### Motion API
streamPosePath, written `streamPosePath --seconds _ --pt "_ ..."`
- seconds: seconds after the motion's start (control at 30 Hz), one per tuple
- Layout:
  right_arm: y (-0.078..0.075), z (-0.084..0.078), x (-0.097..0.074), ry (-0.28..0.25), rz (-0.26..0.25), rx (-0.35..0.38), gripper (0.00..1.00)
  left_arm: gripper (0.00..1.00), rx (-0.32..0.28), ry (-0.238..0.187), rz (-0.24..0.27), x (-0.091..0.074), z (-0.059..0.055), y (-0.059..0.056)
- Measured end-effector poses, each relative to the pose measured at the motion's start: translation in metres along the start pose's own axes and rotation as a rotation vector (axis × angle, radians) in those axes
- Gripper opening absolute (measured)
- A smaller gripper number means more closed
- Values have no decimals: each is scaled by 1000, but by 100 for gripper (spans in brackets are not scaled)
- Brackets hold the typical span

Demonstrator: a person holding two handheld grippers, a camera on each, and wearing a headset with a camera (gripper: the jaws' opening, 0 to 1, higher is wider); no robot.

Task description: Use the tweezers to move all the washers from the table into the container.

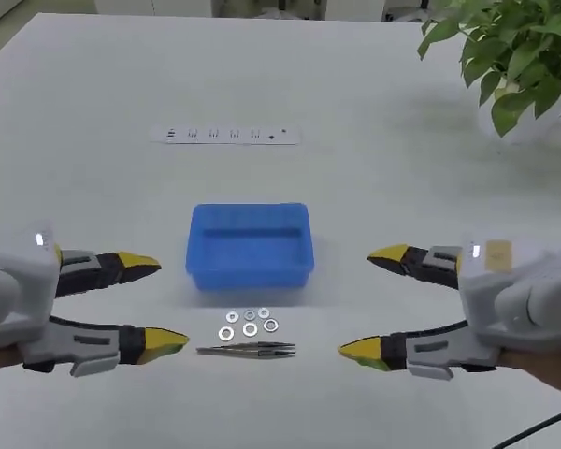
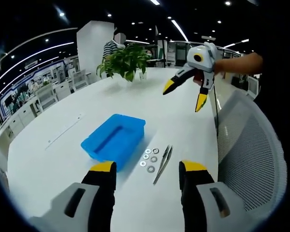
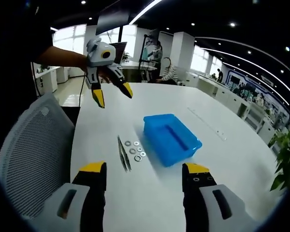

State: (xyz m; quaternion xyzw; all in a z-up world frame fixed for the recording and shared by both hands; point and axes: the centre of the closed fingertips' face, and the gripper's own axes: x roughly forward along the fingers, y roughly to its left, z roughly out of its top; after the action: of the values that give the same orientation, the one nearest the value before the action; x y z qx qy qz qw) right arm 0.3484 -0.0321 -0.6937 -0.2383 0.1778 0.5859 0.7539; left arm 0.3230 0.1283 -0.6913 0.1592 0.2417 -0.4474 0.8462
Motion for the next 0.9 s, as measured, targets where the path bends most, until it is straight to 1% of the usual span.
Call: streamPosePath --seconds 0.33,0.5,0.67,0.9 --pt "7 -4 18 41 87 -93 55 47 41 46 -52 9 -10 -3" --pt "9 -4 26 53 121 -120 51 44 58 77 -82 15 -16 -6" --pt "13 -7 35 72 161 -145 46 40 72 97 -108 20 -22 -7" --pt "21 -13 46 105 222 -184 39 33 102 142 -146 29 -32 -10"
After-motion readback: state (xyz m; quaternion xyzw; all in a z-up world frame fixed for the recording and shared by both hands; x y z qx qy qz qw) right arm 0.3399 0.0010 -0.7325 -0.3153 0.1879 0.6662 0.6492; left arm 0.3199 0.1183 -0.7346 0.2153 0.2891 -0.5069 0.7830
